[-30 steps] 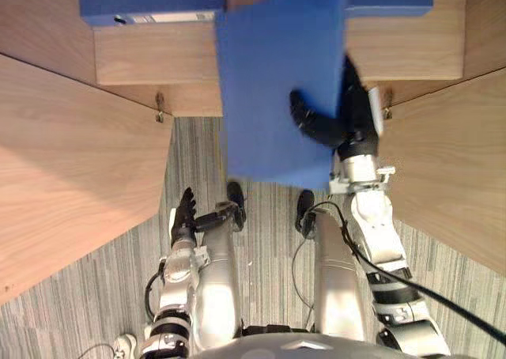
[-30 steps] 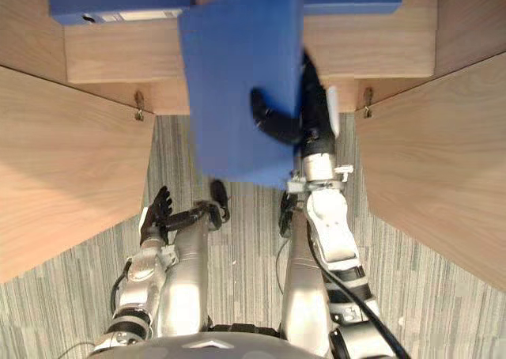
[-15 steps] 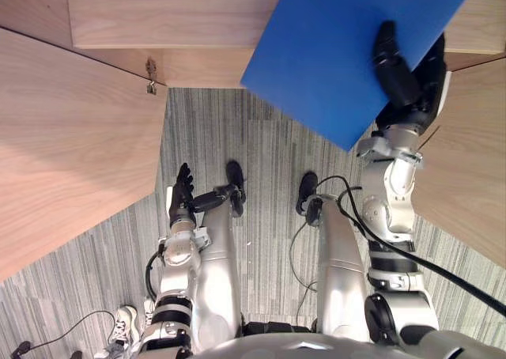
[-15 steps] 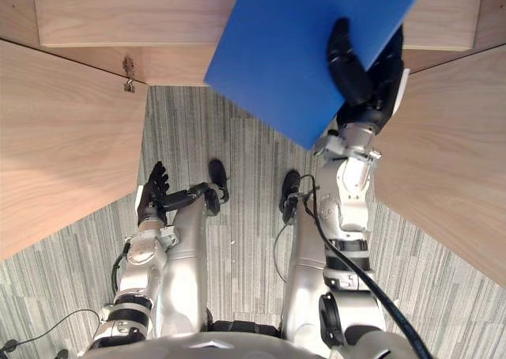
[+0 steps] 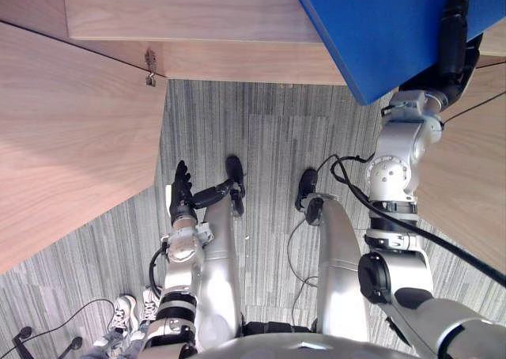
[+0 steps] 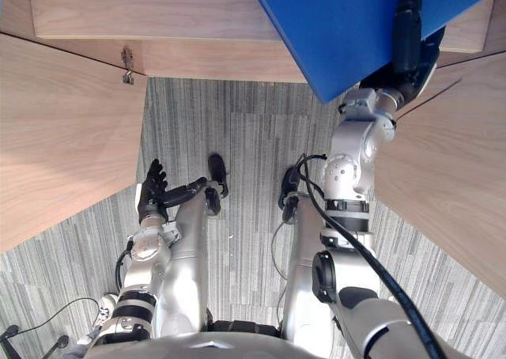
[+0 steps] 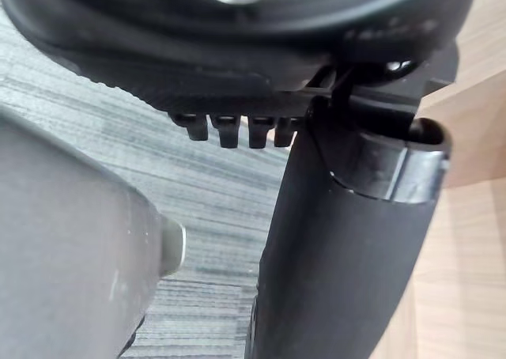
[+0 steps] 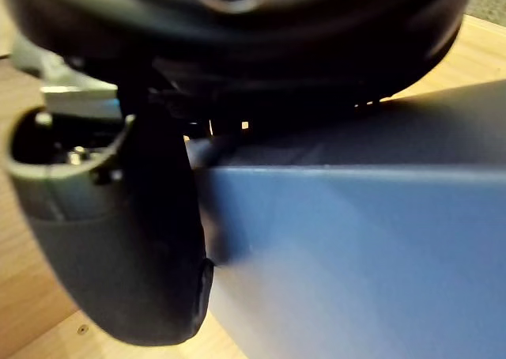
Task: Walk over to the cabinet, pick up the folder, carry it to the office cabinet, place the folder inside the office cabinet, then close the office cabinet door
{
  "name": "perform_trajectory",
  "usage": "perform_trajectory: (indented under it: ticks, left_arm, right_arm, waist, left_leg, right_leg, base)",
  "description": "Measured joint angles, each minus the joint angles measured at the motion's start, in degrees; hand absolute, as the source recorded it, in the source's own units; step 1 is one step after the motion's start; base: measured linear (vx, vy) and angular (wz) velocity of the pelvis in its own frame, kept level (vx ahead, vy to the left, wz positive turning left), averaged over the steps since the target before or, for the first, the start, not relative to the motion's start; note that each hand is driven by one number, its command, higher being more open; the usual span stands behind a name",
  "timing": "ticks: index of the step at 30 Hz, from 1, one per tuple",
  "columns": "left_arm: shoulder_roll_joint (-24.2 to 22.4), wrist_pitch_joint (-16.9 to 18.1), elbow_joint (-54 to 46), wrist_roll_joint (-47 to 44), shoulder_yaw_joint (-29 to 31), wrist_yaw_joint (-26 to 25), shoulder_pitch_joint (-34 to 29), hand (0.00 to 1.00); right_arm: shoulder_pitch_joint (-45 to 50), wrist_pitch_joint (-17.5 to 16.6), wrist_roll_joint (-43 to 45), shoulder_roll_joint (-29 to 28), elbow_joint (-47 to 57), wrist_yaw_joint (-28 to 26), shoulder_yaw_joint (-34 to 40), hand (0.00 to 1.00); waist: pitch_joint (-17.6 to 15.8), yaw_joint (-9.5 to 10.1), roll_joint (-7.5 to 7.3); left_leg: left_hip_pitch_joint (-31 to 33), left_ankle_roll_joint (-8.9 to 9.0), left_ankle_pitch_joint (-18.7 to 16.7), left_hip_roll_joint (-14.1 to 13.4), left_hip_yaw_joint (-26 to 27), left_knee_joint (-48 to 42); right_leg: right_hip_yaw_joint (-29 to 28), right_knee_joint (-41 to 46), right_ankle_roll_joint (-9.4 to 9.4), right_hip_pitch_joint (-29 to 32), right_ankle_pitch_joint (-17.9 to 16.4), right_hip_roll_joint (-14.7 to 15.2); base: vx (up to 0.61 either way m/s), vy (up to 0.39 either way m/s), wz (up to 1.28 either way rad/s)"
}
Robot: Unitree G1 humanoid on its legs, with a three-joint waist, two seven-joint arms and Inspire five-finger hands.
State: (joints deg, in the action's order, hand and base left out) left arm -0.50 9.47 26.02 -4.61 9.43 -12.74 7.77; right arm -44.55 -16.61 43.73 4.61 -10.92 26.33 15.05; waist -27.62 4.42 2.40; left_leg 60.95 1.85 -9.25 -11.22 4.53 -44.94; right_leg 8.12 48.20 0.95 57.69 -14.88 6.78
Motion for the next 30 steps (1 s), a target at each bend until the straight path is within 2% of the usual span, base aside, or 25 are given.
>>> perform_trajectory:
  ticks: [10, 11, 18, 30]
  left_arm:
    - [-1.33, -0.65, 0.19, -1.83, -0.27, -3.21, 0.28, 1.00]
    - [-1.56, -0.89, 0.20, -1.89, -0.26, -3.43, 0.34, 1.00]
    - [-2.04, -1.02, 0.64, -2.68, -1.44, -5.47, 0.72, 1.00]
    - [-2.13, -1.39, 3.45, -3.73, -3.50, -5.64, 1.52, 1.00]
  right_arm:
    - [-7.87, -0.98, 6.05, -0.19, -5.32, 6.14, 0.08, 0.00]
    - [-9.17, -1.04, 6.07, -0.38, -6.00, 6.78, 0.07, 1.00]
    - [-14.99, -1.21, 8.19, -1.09, -8.60, 10.81, 0.90, 1.00]
    - [-19.59, -1.36, 8.20, -2.52, -9.21, 10.67, 1.04, 1.00]
  waist:
    - [-0.07, -0.39, -0.20]
    - [-0.07, -0.40, -0.20]
    - [-0.02, -0.23, -0.29]
    - [0.34, 0.04, -0.87]
  left_leg:
    - [-2.05, 0.56, 2.85, 0.17, -0.45, 4.71]
    - [-2.10, 0.53, 3.23, 0.19, -0.52, 5.16]
    - [-2.91, 0.99, 5.86, 0.84, -1.62, 8.72]
    - [-6.64, 0.36, 7.05, 1.49, -0.55, 12.75]
  right_leg:
    - [1.25, -3.83, -0.46, -2.04, 1.96, -0.40]
    - [1.40, -4.05, -0.62, -2.03, 2.11, -0.41]
    - [3.23, -5.55, -1.69, -2.87, 3.03, -0.20]
    - [3.69, -9.35, -1.44, -6.59, 4.08, 0.17]
  base:
    - [0.01, 0.006, 0.03]
    - [0.01, -0.004, 0.07]
    - [0.02, -0.010, 0.11]
    - [0.04, 0.034, 0.03]
